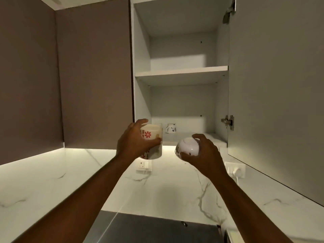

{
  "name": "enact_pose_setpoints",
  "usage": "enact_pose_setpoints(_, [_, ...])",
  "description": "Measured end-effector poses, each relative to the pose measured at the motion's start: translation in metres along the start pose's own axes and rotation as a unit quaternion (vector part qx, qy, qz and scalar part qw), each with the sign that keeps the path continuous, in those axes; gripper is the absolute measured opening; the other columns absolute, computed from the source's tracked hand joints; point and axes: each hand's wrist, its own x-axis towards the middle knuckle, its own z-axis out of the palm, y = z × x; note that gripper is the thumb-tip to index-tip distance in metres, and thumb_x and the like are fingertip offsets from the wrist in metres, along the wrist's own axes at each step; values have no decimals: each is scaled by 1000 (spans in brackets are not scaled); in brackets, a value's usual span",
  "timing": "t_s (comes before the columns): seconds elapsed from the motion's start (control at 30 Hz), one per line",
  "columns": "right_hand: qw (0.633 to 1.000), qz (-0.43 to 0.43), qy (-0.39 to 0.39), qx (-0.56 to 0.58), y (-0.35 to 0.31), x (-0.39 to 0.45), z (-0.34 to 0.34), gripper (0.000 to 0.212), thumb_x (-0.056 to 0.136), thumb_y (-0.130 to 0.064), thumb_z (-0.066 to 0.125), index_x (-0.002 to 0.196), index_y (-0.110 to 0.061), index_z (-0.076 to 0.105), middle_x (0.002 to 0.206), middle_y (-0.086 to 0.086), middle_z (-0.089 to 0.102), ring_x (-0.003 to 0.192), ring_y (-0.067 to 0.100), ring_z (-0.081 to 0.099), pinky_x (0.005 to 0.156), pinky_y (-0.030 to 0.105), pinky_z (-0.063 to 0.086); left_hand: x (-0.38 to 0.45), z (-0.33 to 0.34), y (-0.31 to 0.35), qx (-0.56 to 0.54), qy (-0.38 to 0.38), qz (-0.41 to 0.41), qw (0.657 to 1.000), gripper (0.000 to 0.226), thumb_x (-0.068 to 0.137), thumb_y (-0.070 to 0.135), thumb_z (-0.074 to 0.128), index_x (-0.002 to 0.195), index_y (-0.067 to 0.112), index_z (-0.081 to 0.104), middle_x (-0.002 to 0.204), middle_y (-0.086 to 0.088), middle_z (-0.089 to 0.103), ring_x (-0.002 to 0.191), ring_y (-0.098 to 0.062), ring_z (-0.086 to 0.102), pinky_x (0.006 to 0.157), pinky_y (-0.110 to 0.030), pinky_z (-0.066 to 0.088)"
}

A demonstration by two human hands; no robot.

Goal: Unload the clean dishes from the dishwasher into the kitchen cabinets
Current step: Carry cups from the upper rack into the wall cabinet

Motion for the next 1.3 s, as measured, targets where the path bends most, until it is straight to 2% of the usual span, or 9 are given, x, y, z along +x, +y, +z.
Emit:
enact_pose_setpoints(0.1, [1000, -9, 13, 8, 8, 40, 8, 83, 65, -58, 83, 135, -31, 48, 126, -1, 59, 109, 22, 57, 87, 39, 54, 46, 11, -5, -15, 11, 9, 1000, 87, 60, 61, 81, 136, 37, 45, 122, 5, 59, 98, -18, 61, 83, -42, 57])
enact_pose_setpoints(0.23, [999, -25, 29, -8, 12, 90, 25, 83, 64, -57, 82, 135, -28, 50, 129, 2, 60, 112, 25, 58, 89, 46, 55, 98, 25, -17, -17, 20, 21, 999, 80, 64, 60, 80, 133, 33, 49, 110, 9, 59, 88, -14, 63, 75, -33, 58])
enact_pose_setpoints(0.4, [998, -10, 32, -62, 11, 137, 45, 85, 66, -58, 82, 138, -27, 49, 131, 4, 59, 112, 24, 57, 90, 38, 52, 153, 59, -48, -30, -9, 15, 999, 63, 64, 58, 82, 116, 35, 54, 104, 6, 63, 80, -12, 63, 70, -31, 58])
enact_pose_setpoints(0.6, [997, 19, 39, -57, 24, 175, 76, 82, 65, -55, 85, 134, -24, 53, 128, 5, 63, 108, 26, 60, 90, 41, 54, 201, 112, -80, -53, -33, -4, 998, 59, 65, 54, 83, 111, 30, 55, 102, 1, 67, 79, -17, 66, 73, -35, 59])
enact_pose_setpoints(0.8, [997, 43, 16, -68, 35, 204, 109, 83, 62, -52, 88, 132, -23, 55, 127, 7, 63, 112, 27, 59, 87, 35, 51, 222, 150, -103, -23, -64, -14, 998, 63, 66, 51, 84, 114, 21, 56, 108, -4, 66, 84, -22, 65, 76, -35, 58])
enact_pose_setpoints(0.93, [996, 50, -1, -72, 44, 219, 122, 82, 60, -54, 88, 129, -23, 55, 127, 4, 64, 111, 25, 59, 90, 39, 53, 229, 166, -115, -14, -68, -29, 997, 63, 65, 52, 84, 112, 20, 57, 108, -6, 66, 88, -24, 65, 79, -37, 58])
enact_pose_setpoints(1.13, [993, 74, -8, -92, 62, 242, 113, 76, 62, -54, 87, 126, -25, 57, 121, 3, 61, 109, 24, 58, 91, 38, 51, 238, 180, -121, -18, -69, -47, 996, 59, 62, 51, 84, 104, 20, 57, 106, -6, 67, 88, -25, 66, 79, -36, 58])
enact_pose_setpoints(1.3, [984, 109, -11, -137, 85, 262, 99, 75, 65, -52, 86, 128, -23, 57, 129, 7, 60, 115, 26, 57, 93, 36, 49, 242, 186, -126, -35, -90, -48, 994, 59, 65, 46, 86, 106, 17, 54, 104, -5, 66, 88, -25, 66, 79, -39, 59])
